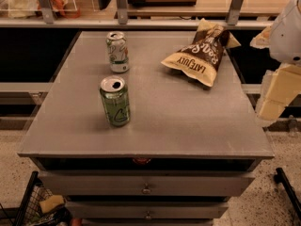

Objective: Pick 7up can

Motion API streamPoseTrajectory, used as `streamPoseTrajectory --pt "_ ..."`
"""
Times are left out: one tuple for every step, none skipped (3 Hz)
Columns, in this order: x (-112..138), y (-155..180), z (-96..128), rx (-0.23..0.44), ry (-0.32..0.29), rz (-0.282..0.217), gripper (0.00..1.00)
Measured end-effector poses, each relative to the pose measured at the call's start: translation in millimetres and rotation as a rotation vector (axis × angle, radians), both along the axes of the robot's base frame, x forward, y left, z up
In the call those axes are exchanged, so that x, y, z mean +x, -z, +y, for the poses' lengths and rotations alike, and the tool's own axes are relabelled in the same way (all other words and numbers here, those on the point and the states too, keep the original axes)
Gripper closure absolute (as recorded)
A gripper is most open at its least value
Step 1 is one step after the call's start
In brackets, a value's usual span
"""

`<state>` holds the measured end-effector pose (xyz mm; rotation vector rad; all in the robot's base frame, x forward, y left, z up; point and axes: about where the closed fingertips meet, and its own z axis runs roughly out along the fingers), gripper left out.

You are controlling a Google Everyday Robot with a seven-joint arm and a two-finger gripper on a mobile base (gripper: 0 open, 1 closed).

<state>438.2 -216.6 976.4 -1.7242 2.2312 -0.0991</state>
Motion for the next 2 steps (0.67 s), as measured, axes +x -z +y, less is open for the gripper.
streamPoseTrajectory --pt "0 0 0 0.0 0.0 0.0 0.0" --pt "15 1 6 0.017 -0.016 -0.029 0.0"
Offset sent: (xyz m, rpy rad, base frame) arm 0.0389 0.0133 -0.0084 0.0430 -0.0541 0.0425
